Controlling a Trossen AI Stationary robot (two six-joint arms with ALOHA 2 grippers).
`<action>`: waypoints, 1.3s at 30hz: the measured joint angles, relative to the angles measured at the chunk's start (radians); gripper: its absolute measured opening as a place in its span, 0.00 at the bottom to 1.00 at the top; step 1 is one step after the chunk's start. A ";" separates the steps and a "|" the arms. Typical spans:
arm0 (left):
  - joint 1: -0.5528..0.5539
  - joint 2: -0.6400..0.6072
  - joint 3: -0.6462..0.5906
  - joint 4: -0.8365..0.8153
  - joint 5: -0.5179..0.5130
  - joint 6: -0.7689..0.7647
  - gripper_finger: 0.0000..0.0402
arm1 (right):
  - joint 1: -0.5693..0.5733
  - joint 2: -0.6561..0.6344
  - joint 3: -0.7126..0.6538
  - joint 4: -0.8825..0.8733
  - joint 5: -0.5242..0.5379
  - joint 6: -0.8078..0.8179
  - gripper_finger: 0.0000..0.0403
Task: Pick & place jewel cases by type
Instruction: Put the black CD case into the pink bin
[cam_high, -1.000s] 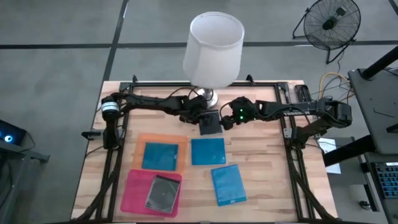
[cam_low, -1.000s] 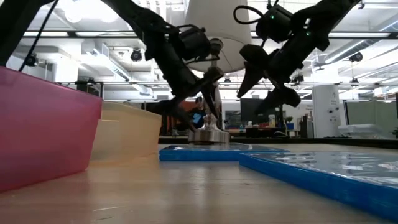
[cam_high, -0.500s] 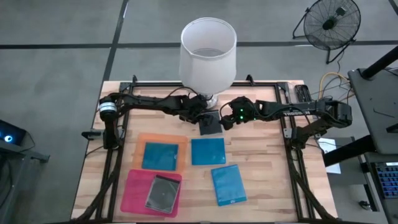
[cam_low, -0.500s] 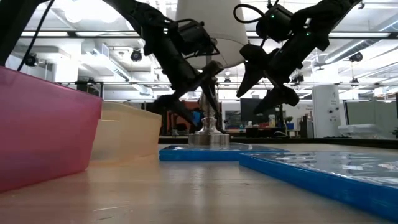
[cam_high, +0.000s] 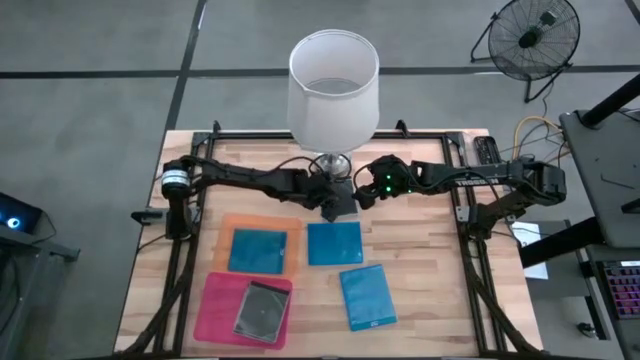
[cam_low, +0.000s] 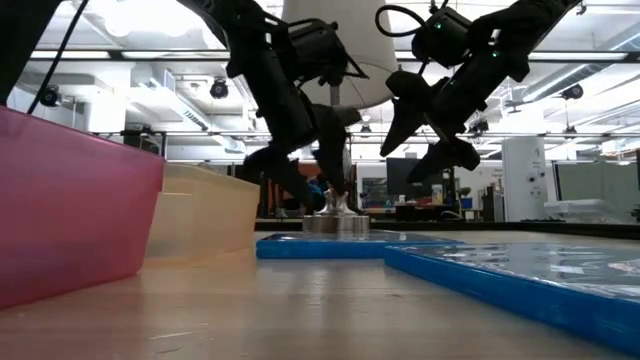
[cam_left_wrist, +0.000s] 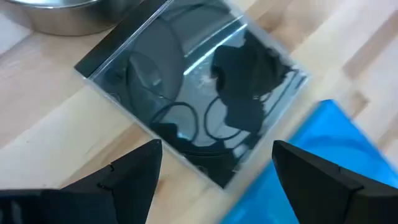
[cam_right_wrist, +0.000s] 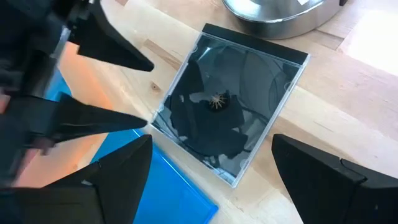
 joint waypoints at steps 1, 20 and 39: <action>0.000 0.004 -0.001 -0.001 -0.005 0.016 0.72 | 0.000 0.000 0.000 0.000 -0.001 -0.002 0.81; 0.001 0.106 -0.001 0.026 -0.026 0.011 0.72 | 0.001 0.000 0.000 -0.030 -0.013 -0.062 0.81; -0.004 0.070 0.014 -0.084 -0.165 -0.045 0.10 | 0.001 -0.002 -0.070 -0.028 -0.012 -0.062 0.81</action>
